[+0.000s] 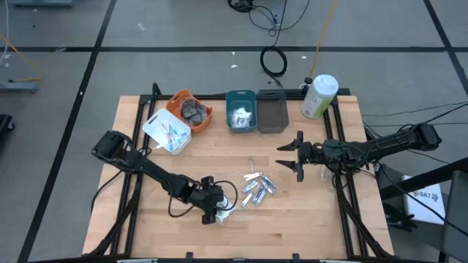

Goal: Pick & Place Travel size toiletries
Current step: Put the white cotton packet into the green bin

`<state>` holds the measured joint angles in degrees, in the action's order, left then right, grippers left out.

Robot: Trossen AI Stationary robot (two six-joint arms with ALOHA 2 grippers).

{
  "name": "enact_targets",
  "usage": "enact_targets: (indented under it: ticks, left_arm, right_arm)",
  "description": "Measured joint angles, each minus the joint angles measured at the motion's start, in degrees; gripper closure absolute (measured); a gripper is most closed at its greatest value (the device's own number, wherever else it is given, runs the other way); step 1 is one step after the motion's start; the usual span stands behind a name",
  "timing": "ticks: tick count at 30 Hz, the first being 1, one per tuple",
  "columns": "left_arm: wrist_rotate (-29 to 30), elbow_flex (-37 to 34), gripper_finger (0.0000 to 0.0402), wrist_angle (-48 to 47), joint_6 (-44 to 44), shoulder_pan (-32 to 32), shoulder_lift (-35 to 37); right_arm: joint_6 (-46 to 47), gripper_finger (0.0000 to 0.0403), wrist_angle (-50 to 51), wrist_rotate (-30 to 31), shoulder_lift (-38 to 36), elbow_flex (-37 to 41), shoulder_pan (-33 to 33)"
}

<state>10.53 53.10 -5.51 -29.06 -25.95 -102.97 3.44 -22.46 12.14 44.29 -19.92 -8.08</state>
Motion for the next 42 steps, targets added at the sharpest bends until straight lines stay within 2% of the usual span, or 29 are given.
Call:
enact_targets:
  ticks: [5,9,15,20,22,26,31,42]
  left_arm:
    - [-0.38,0.15,0.0156,0.27,-0.07,0.29,-1.61]
    - [-1.60,0.15,0.0180,-0.01,0.06,0.82,-1.28]
    - [-2.46,0.06,0.0274,-0.42,1.12,1.77,0.11]
    - [-5.13,0.04,0.0367,-0.16,2.34,3.01,0.83]
    - [-6.54,0.04,0.0391,-0.24,3.15,3.62,1.43]
    - [-6.61,-0.03,0.0387,-0.17,4.95,4.42,2.86]
    - [-3.01,-0.09,0.0399,0.89,11.44,4.58,7.60]
    - [14.93,-0.07,0.0395,8.00,24.66,7.31,17.70]
  right_arm:
    - [0.00,0.0190,0.02,0.00,0.00,0.00,0.00]
    - [0.00,0.0190,0.04,0.00,0.00,0.00,0.00]
    - [-0.01,0.0190,0.07,0.00,0.00,0.00,0.00]
    - [0.00,0.0190,0.09,0.00,0.02,0.00,0.00]
    - [0.00,0.0190,0.09,0.00,0.02,0.00,0.00]
    - [-0.01,0.0190,0.07,0.00,0.02,0.00,0.00]
    - [-0.01,0.0190,0.16,0.01,0.02,0.00,0.00]
    - [-0.02,0.0190,0.24,0.02,0.02,0.00,0.00]
